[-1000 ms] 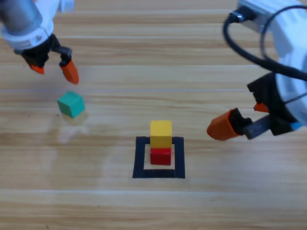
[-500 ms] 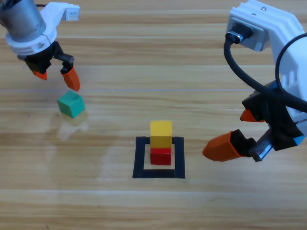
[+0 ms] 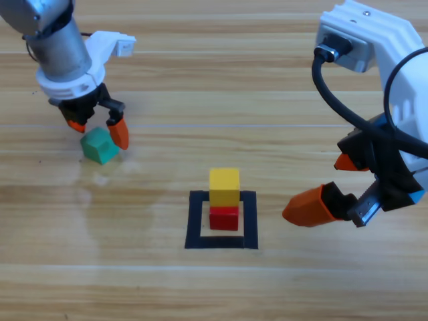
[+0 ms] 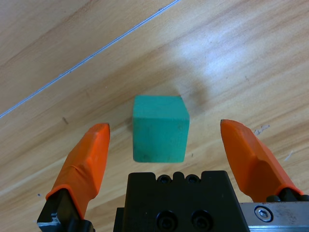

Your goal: Stack the blocks in the rectangular block: red at the bottom, yellow in the middle, green on top

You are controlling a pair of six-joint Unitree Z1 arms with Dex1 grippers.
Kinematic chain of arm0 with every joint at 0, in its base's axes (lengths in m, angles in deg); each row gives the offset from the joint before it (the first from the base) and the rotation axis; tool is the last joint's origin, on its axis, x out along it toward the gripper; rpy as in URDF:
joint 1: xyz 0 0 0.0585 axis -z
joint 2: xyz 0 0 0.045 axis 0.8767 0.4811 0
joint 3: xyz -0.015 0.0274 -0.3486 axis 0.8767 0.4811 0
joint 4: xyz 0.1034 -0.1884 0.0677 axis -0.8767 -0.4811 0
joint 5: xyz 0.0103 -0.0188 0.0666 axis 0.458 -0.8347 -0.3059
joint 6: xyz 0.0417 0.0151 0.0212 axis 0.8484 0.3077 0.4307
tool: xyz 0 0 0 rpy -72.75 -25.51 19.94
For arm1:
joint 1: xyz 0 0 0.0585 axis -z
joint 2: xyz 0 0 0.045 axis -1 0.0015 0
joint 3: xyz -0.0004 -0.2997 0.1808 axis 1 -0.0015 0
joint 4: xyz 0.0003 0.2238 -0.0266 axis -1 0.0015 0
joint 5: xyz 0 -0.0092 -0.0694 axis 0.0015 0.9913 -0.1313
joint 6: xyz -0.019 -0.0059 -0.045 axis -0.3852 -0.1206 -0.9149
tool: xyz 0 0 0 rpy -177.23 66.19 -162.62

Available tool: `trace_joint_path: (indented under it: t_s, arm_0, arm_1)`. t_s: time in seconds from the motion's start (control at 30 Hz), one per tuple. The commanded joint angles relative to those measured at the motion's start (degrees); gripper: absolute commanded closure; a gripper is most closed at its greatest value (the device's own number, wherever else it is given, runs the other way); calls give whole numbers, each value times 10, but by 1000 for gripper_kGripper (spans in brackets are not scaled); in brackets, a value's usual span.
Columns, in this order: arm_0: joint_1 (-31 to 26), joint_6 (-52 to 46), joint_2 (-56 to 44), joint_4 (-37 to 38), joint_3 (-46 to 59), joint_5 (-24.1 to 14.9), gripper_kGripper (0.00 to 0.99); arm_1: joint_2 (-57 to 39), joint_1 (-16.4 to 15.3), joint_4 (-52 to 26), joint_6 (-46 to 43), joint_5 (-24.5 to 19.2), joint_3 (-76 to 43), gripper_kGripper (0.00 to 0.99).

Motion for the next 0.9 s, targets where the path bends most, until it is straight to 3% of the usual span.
trace_joint_path:
  t_s: [0.03,0.3,0.6,0.7,0.8,0.9]
  arm_0:
    - [11,-8,39,17,16,-7,19]
    - [10,-11,50,36,24,-11,31]
    - [0,-12,59,40,30,-24,235]
    - [-6,-11,53,40,33,-27,430]
    - [-7,-13,47,39,34,-34,712]
    - [-7,-19,38,39,44,-39,823]
  arm_1:
    - [8,-12,-9,-5,5,-16,1]
    - [8,-12,-9,-3,4,-16,1]
    - [7,-13,-9,-3,3,-18,1]
    - [7,-13,-9,-3,2,-18,1]
    - [7,-12,-9,-2,2,-18,1]
    - [7,-13,-9,-2,1,-17,1]
